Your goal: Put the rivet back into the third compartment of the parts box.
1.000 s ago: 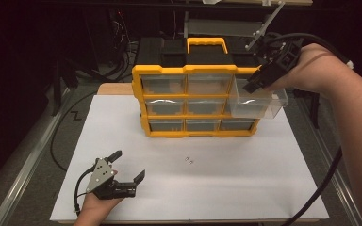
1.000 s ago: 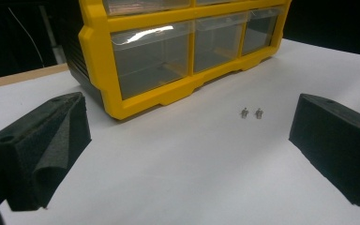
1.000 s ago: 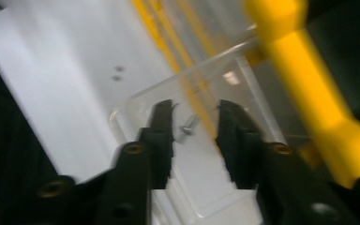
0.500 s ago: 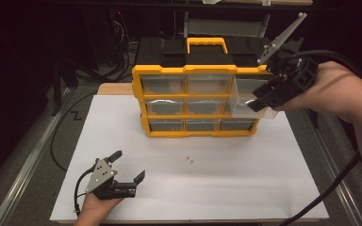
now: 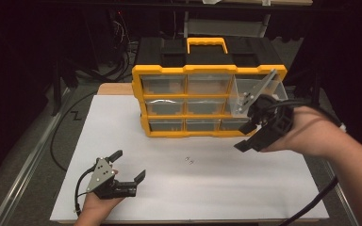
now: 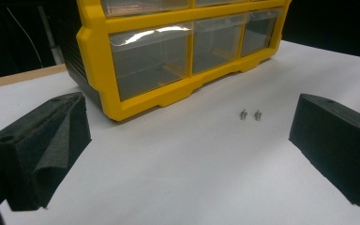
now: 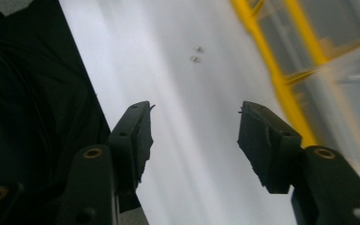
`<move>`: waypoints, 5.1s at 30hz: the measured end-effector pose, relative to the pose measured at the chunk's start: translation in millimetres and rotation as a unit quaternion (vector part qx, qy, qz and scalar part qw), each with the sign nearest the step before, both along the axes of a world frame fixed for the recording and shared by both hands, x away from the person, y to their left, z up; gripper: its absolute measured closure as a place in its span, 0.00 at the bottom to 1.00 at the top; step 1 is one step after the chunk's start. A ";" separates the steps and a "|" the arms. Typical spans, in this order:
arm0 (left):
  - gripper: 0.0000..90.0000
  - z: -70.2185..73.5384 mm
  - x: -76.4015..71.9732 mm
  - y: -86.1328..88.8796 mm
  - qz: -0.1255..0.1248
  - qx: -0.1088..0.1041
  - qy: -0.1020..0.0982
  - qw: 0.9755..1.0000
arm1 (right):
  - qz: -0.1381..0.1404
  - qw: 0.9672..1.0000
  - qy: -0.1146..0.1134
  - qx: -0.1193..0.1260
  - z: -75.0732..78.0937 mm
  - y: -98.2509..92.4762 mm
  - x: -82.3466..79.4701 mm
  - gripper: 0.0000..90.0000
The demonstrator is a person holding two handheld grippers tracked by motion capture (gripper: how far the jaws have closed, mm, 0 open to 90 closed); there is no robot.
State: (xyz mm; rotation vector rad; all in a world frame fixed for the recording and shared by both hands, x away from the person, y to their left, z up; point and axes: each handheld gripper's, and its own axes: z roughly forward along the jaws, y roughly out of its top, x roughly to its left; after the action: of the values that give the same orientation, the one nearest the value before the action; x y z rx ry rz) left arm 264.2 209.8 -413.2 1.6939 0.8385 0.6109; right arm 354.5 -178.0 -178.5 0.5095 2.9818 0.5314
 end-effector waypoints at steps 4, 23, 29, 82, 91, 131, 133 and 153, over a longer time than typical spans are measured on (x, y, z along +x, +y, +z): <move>0.00 0.4 -0.8 1.0 0.000 -0.001 -0.001 1.000 | 0.000 1.000 0.014 -0.005 -29.1 5.2 0.6 0.40; 0.00 0.5 -1.2 -0.1 -0.007 -0.001 -0.002 1.000 | -0.014 0.999 0.033 -0.018 -163.2 25.5 5.8 0.00; 0.00 0.5 -1.1 -0.5 -0.009 0.000 -0.002 1.000 | -0.013 0.999 0.037 -0.014 -183.6 36.8 13.8 0.00; 0.00 0.5 -2.6 1.7 -0.013 -0.006 -0.002 1.000 | 0.045 0.999 0.027 -0.001 -201.4 107.5 69.2 0.93; 0.00 -0.4 0.3 1.9 -0.006 -0.004 0.000 1.000 | 0.048 0.998 0.049 0.009 -196.1 78.4 48.1 0.93; 0.00 -0.9 -0.7 0.5 -0.008 -0.008 0.001 1.000 | 0.043 0.997 0.064 -0.021 -122.2 -8.7 15.2 0.93; 0.00 -0.8 -0.8 0.6 -0.008 -0.008 0.001 1.000 | 0.045 0.997 0.065 -0.021 -114.7 -9.4 15.4 0.93; 0.00 -0.2 -1.5 0.9 -0.008 -0.009 0.000 1.000 | 0.021 0.999 0.022 -0.017 -27.8 -23.2 18.0 0.93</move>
State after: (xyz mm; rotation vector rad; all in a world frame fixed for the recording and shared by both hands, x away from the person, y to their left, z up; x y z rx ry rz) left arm 262.7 210.7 -413.3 1.6823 0.8269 0.5897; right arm 372.4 -201.2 -206.3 0.4611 3.0436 0.4786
